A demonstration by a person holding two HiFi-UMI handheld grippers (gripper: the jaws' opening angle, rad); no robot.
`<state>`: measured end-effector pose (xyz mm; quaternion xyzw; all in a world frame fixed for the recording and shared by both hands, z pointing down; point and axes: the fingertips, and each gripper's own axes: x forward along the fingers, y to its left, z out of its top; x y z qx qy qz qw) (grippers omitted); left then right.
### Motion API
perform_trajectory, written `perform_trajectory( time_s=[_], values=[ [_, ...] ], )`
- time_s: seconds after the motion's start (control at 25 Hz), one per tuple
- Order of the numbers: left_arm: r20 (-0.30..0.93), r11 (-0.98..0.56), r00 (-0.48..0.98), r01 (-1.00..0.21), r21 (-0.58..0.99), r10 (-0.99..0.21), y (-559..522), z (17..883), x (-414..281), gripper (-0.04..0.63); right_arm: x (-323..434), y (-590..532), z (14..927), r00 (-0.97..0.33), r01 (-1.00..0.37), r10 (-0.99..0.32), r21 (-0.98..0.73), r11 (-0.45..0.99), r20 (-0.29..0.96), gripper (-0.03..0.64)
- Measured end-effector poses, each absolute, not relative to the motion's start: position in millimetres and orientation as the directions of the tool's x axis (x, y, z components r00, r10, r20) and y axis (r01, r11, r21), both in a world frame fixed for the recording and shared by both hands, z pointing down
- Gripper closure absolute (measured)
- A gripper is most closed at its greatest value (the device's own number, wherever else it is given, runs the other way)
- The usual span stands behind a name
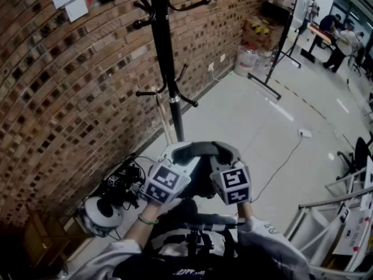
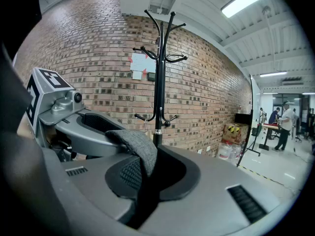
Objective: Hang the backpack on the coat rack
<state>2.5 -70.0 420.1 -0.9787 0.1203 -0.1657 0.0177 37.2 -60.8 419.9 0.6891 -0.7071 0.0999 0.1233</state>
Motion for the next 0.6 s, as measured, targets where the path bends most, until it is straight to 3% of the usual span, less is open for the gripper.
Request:
perform_trajectory(
  time_s=[0.6],
  values=[
    [0.324, -0.979, 0.924, -0.196, -0.051, -0.202, -163.2, 421.7, 48.0, 0.465, 82.5, -155.6, 423.6, 0.012, -0.998, -0.939, 0.058, 0.009, 0.345, 0.574]
  ],
)
